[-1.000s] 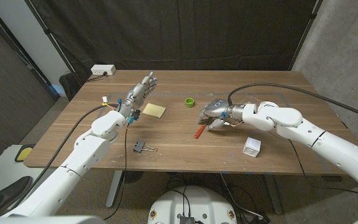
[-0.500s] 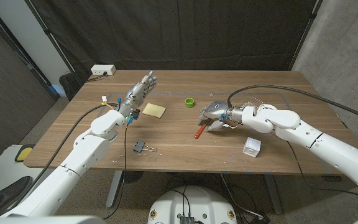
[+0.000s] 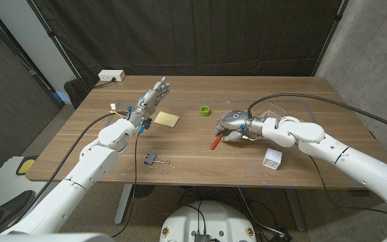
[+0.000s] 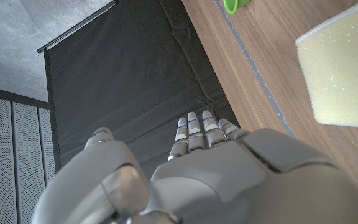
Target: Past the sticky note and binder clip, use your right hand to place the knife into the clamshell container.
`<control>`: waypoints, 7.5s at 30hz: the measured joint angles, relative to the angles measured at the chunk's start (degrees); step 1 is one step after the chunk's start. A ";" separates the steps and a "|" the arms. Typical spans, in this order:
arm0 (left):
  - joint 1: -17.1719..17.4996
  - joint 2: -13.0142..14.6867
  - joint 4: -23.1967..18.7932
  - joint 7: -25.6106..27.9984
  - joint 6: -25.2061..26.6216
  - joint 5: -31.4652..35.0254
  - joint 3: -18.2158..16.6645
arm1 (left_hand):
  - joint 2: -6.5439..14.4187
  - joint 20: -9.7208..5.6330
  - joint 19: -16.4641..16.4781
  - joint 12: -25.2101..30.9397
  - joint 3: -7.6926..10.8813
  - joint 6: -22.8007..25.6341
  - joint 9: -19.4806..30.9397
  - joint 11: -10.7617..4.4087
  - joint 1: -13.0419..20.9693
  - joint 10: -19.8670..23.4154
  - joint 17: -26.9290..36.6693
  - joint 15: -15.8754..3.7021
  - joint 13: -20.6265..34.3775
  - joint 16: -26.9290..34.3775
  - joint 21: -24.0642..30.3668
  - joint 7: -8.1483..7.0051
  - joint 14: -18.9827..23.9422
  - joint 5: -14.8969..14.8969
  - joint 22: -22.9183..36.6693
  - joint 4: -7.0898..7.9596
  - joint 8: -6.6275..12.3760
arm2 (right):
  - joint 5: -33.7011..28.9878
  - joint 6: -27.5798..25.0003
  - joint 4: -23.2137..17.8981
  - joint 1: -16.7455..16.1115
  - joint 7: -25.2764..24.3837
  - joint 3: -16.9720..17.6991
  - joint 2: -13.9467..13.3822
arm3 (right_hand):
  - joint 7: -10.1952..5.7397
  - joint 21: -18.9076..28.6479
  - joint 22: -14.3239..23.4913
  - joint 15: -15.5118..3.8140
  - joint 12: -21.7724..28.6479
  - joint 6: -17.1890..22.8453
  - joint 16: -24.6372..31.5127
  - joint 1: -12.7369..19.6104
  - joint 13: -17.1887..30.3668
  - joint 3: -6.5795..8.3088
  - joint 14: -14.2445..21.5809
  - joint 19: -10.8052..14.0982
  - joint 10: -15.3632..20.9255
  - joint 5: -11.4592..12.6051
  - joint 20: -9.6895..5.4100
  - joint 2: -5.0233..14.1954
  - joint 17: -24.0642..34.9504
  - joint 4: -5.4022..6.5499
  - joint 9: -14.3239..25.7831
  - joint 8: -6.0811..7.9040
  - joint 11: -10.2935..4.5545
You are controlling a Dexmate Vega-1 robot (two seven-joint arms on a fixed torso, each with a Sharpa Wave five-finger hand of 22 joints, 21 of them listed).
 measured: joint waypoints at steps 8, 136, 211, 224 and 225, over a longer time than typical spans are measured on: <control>0.37 0.00 -0.53 0.35 0.04 0.12 0.07 | 0.00 0.00 -0.62 0.00 0.00 0.00 0.00 0.00 0.00 0.00 0.00 0.00 0.00 0.00 0.00 0.00 0.00 0.00 0.00 0.00 0.00 | -1.52 0.02 1.98 0.38 -2.11 -1.05 0.46 | -0.06 0.00 0.19 -0.14 0.00 2.55 0.23 2.79 0.00 -0.10 2.58 1.17 3.06 0.31 -0.83 0.79 0.05 0.10 0.23 0.40 -0.01; -2.32 -0.88 6.87 -5.18 -4.51 -2.63 -0.04 | 0.47 -0.21 -4.69 -0.28 -2.37 0.00 0.26 -0.20 -0.74 -0.21 0.00 0.00 0.00 0.01 0.50 0.00 -1.04 0.00 0.28 0.78 -0.44 | -11.37 -33.27 -17.99 -13.22 5.28 15.84 -8.96 | 4.33 -0.32 0.14 -1.21 0.99 16.72 -0.43 12.20 1.10 -4.83 16.74 2.10 25.93 -2.95 0.59 5.47 0.20 1.98 1.40 2.69 0.02; -1.11 -1.43 6.13 -3.19 -4.93 -2.16 -0.49 | 0.61 -0.21 -4.69 -0.28 -2.99 0.31 0.26 -0.40 -0.60 0.00 0.00 -0.19 0.00 0.01 0.94 -0.31 -1.23 0.00 0.28 0.62 -0.44 | -13.86 -33.08 -7.51 -5.70 18.01 7.96 -8.05 | -0.15 -0.65 0.29 -1.21 -2.37 13.00 -0.66 6.74 1.85 -8.63 15.70 -0.37 16.17 -5.12 5.12 5.42 0.57 4.69 1.52 0.15 0.12; -1.62 -1.31 6.67 -3.83 -5.02 -2.28 -0.52 | 0.61 -0.20 -4.69 -0.28 -3.15 0.31 0.26 -0.40 -0.60 0.00 0.00 -0.19 0.00 0.01 0.94 -0.31 -1.23 0.00 0.28 0.79 -0.44 | -15.00 -34.87 -8.27 -5.71 20.47 7.77 -7.74 | 0.04 -0.65 0.29 -0.99 -3.43 5.66 -0.66 3.95 2.15 -9.72 14.04 -0.11 8.53 -5.12 8.04 3.95 0.52 5.46 1.87 -2.17 0.31; -1.67 -1.29 6.71 -3.90 -5.02 -2.29 -0.51 | 0.61 -0.20 -4.69 -0.28 -3.15 0.31 0.26 -0.40 -0.60 0.00 0.00 -0.19 0.00 0.01 0.94 -0.31 -1.23 0.00 0.28 0.78 -0.44 | -15.05 -34.97 -8.45 -5.80 20.58 7.85 -7.74 | 0.04 -0.65 0.29 -0.91 -3.46 4.97 -0.66 3.77 2.18 -9.72 13.96 0.05 7.56 -5.12 8.20 3.77 0.47 5.46 1.93 -2.17 0.34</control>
